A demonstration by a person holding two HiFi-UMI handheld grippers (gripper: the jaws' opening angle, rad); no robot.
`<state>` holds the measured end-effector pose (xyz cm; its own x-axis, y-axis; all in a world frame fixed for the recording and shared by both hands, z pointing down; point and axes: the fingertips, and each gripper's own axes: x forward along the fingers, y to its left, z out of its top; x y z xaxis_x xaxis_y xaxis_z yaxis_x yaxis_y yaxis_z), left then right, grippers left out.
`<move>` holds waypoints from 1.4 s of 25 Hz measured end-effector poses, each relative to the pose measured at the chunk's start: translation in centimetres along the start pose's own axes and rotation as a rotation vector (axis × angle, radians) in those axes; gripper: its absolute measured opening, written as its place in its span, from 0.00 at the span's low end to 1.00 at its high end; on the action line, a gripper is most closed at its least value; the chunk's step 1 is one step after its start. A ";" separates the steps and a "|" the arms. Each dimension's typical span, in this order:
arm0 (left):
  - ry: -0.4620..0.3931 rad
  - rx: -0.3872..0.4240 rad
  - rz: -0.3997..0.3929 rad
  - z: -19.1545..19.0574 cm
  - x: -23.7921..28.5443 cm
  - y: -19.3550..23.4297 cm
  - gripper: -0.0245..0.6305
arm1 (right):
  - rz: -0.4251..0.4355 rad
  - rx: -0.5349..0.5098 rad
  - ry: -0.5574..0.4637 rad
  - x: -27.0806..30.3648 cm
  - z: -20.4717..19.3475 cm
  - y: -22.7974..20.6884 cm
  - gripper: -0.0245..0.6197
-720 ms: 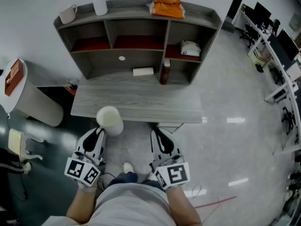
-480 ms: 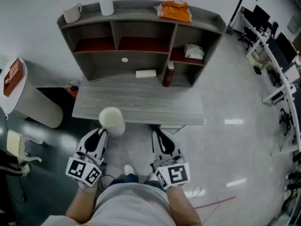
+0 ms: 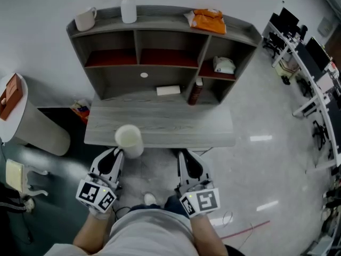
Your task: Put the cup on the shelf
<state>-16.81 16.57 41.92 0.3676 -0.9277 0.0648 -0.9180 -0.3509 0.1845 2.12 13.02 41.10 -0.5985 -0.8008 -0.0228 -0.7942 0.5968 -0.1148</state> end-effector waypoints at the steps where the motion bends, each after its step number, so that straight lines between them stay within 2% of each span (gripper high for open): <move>1: 0.002 0.000 -0.004 0.0 0.2 0.2 0.12 | -0.002 0.000 0.003 0.3 -0.1 0.0 0.09; 5: 0.000 0.006 -0.010 0.0 1.5 1.0 0.12 | 0.001 0.002 0.003 2.0 -0.5 -0.6 0.09; 9: -0.007 0.004 0.016 0.2 3.4 1.9 0.12 | 0.018 0.004 -0.002 4.5 -0.4 -2.2 0.09; 23: -0.023 0.021 0.163 2.5 16.4 3.7 0.12 | 0.179 0.036 0.001 15.3 1.1 -11.8 0.09; 35: -0.075 0.055 0.308 5.4 25.7 3.5 0.12 | 0.295 0.044 -0.010 18.6 3.1 -19.2 0.09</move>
<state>-11.35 -9.17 38.98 0.0610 -0.9975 0.0367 -0.9919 -0.0565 0.1138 6.59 -13.47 39.85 -0.8016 -0.5936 -0.0714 -0.5805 0.8013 -0.1446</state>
